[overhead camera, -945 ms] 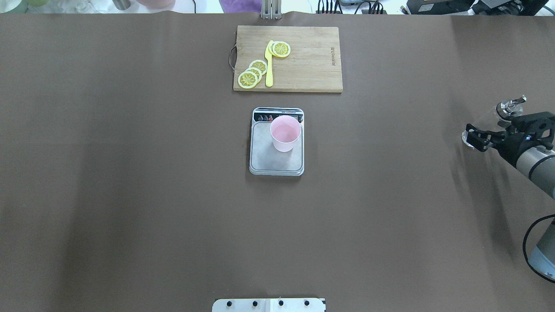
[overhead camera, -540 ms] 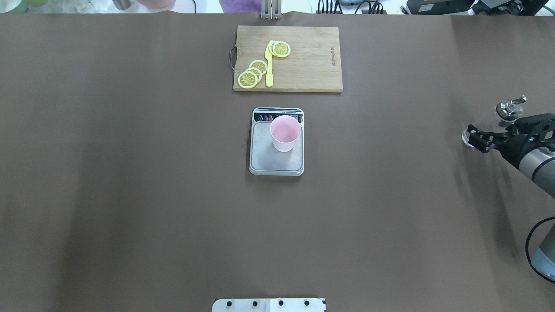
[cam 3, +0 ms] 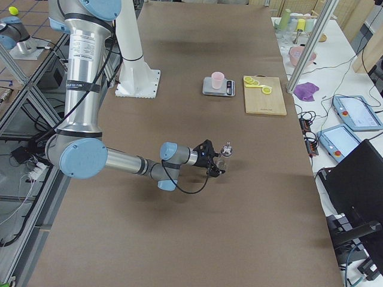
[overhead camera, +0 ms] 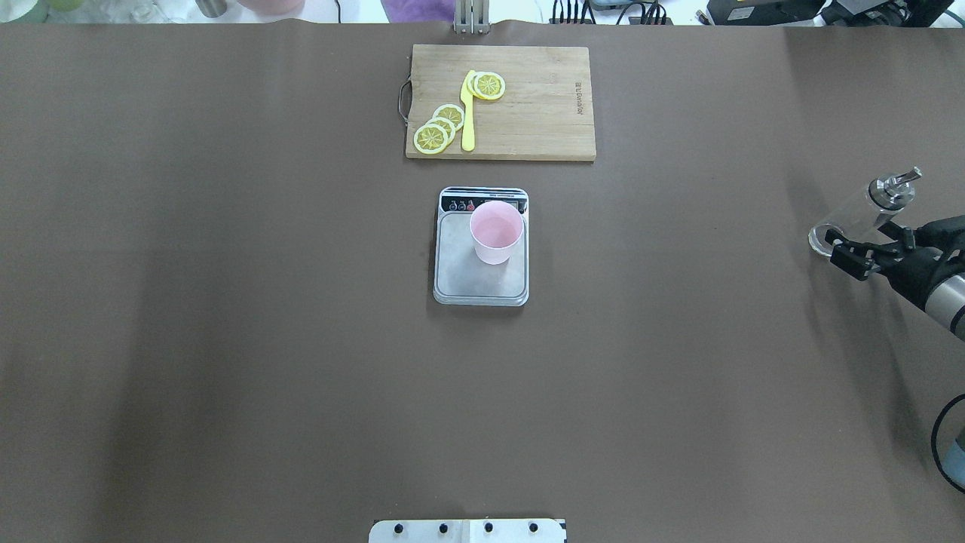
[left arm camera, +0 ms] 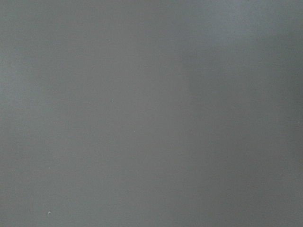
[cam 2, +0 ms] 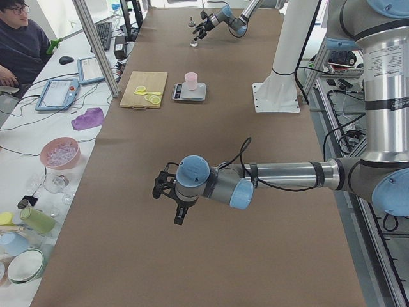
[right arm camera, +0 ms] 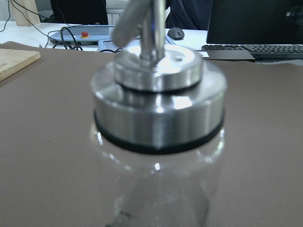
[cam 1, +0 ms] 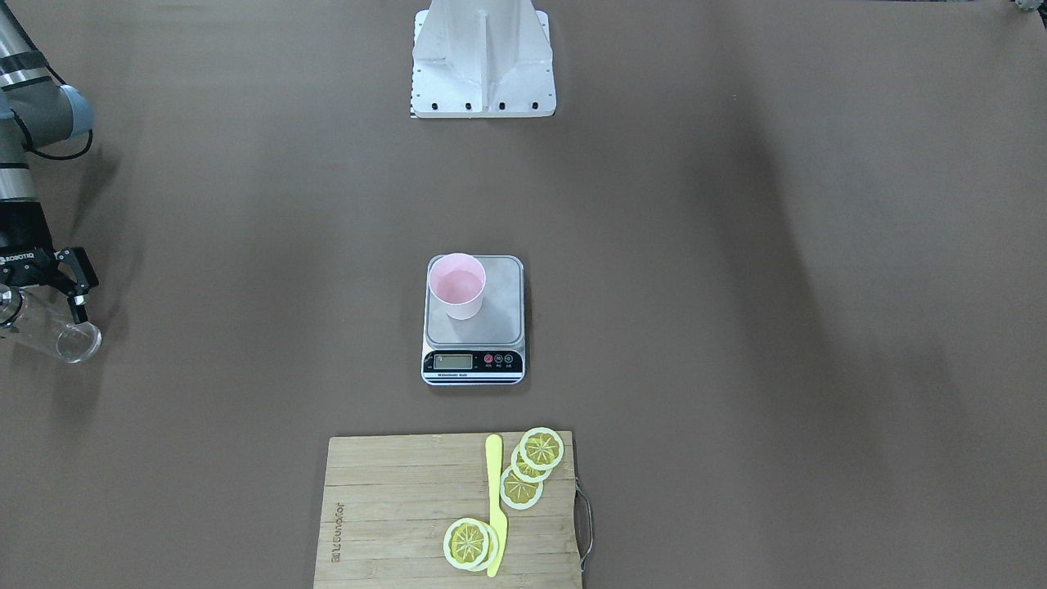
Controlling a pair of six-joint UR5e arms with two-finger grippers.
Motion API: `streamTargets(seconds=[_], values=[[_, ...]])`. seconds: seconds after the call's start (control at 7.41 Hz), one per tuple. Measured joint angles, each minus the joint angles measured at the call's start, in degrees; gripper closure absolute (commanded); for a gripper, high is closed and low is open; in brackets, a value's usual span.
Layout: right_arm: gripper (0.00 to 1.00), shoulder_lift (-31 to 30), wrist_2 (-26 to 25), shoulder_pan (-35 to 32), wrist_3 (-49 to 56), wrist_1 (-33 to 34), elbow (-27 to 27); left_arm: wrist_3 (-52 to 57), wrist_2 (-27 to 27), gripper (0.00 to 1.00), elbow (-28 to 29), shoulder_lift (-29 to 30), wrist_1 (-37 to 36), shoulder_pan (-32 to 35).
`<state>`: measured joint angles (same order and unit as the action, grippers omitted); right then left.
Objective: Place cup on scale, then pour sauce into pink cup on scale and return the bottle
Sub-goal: 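Lower the glass bottle onto the table with the right gripper, then open the right gripper and withdraw it from the bottle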
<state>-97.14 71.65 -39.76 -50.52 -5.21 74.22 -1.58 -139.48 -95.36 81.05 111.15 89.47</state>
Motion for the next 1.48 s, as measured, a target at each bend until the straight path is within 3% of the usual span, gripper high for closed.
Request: streamTargets(seconds=[0.4,1.21,1.48], values=[[0.01,-0.87,0.23,-0.05,-0.01,-0.11,0.70,0.02,0.00,0.02,0.00,0.01,0.02,0.00],[0.02,-10.20,2.90,0.15,-3.32,-0.16,9.29,0.04,0.00,0.02,-0.02,-0.01,0.00,0.00],[0.02,-13.33,6.05,-0.62,-3.36,-0.26,11.86,0.01,0.00,0.02,-0.07,-0.01,-0.04,0.00]])
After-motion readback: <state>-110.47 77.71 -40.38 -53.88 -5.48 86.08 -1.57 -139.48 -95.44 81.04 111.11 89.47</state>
